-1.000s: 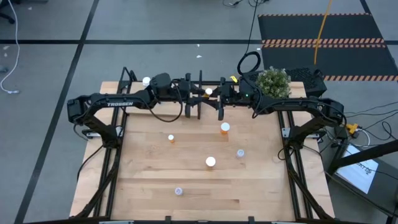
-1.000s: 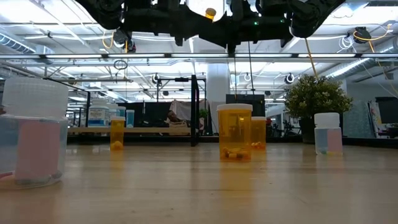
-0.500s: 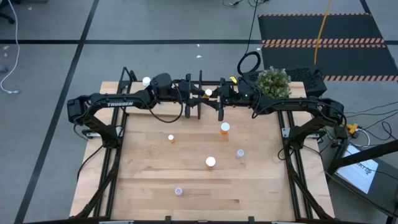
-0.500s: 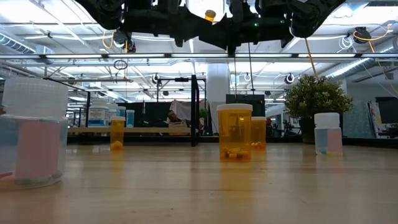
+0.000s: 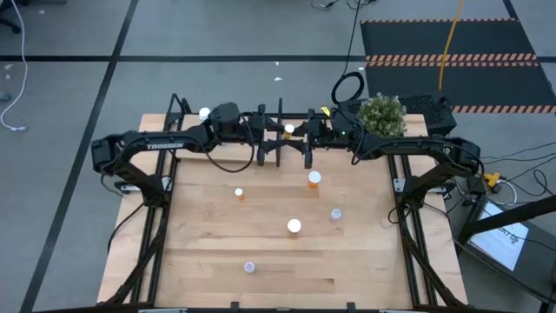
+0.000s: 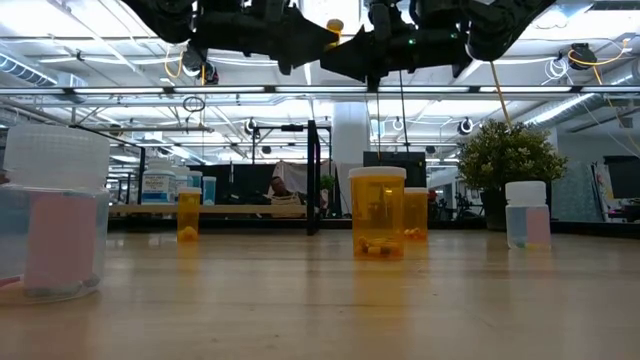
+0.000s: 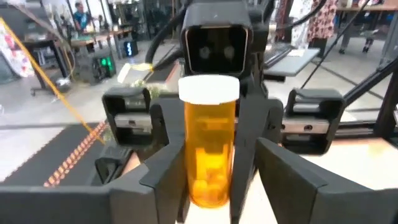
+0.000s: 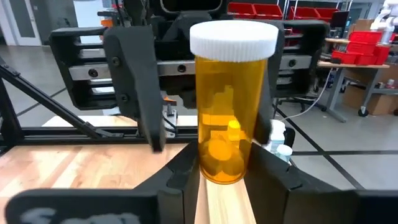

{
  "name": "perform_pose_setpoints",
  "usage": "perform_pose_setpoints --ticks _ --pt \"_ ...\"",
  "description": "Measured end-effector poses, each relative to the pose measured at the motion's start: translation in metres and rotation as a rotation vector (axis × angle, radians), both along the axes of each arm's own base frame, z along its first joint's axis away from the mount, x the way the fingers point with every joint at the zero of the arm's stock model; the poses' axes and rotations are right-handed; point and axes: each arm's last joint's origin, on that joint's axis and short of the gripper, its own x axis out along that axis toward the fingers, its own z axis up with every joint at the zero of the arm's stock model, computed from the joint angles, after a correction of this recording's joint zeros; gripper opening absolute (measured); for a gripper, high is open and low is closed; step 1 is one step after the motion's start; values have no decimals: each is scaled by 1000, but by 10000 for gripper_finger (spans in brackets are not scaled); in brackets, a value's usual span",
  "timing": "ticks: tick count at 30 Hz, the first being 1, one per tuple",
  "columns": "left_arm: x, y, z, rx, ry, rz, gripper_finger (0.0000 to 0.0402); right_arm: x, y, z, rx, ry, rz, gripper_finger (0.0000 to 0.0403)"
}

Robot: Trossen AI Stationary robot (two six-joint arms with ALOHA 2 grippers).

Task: Pick and place medicine bottles onto shelf by color
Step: Put the bottom small orange pill bottle on the shelf

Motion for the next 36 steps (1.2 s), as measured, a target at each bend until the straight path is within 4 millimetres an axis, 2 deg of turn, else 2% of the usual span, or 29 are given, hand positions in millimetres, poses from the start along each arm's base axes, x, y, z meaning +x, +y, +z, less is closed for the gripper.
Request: perform_pose_setpoints --ticks 5,24,31,36 --pt "-8 -1 6 13 23 22 213 0 0 0 -1 5 0 101" --pt "-30 -7 16 15 124 77 214 0 0 -6 17 61 1 102" --pt "-52 -16 37 28 124 156 214 -1 0 -7 24 70 1 101" --pt "-59 -25 63 1 169 170 214 -1 0 -8 29 81 1 102"
